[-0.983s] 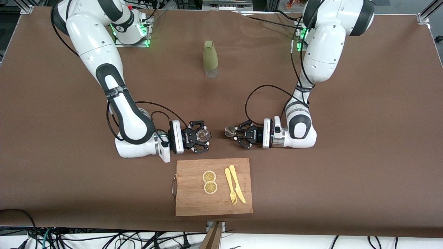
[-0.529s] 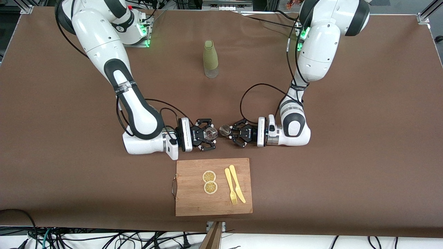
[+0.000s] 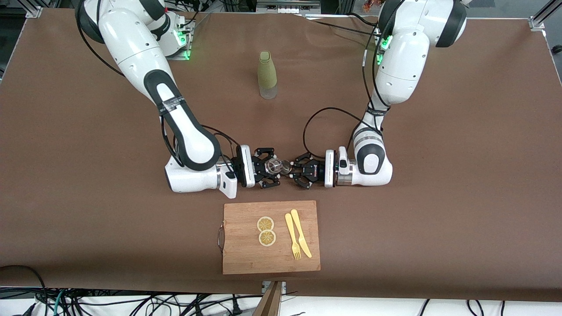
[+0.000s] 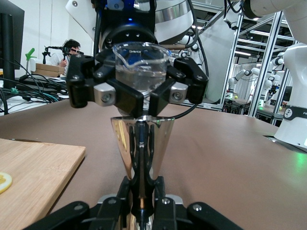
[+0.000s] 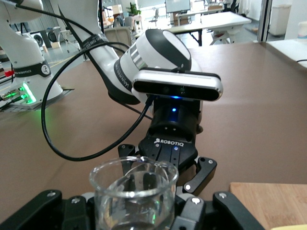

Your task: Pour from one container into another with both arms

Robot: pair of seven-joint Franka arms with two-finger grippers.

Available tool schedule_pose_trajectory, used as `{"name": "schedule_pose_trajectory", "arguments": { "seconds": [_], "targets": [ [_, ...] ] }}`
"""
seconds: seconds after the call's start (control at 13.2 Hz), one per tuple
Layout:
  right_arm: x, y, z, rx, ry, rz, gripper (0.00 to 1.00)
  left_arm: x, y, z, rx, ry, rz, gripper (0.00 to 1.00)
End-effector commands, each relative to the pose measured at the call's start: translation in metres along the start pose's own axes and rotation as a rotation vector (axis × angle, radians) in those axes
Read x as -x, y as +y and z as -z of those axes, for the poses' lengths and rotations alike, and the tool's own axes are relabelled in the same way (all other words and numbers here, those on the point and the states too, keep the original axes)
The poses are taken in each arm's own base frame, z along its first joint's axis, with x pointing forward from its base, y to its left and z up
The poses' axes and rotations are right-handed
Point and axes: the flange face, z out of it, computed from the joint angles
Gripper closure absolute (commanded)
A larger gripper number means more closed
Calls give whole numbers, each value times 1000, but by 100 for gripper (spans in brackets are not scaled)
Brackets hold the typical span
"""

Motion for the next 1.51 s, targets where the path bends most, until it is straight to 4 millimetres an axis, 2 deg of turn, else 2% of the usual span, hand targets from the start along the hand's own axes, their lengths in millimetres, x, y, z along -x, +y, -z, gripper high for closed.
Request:
{"name": "schedule_pose_trajectory", "arguments": {
  "seconds": [0.0, 0.45, 0.68, 1.44],
  "targets": [
    [-18, -5, 4, -6, -71, -13, 93, -2, -4, -6, -30, 5, -17, 100],
    [-33, -5, 9, 3, -95, -20, 93, -6, -7, -7, -29, 9, -25, 100],
    [-35, -6, 14, -8, -169, -19, 93, -6, -7, -7, -29, 9, -27, 100],
    [-39, -8, 4, 10, -282, -51, 93, -5, -7, -7, -27, 8, -26, 100]
  ]
}}
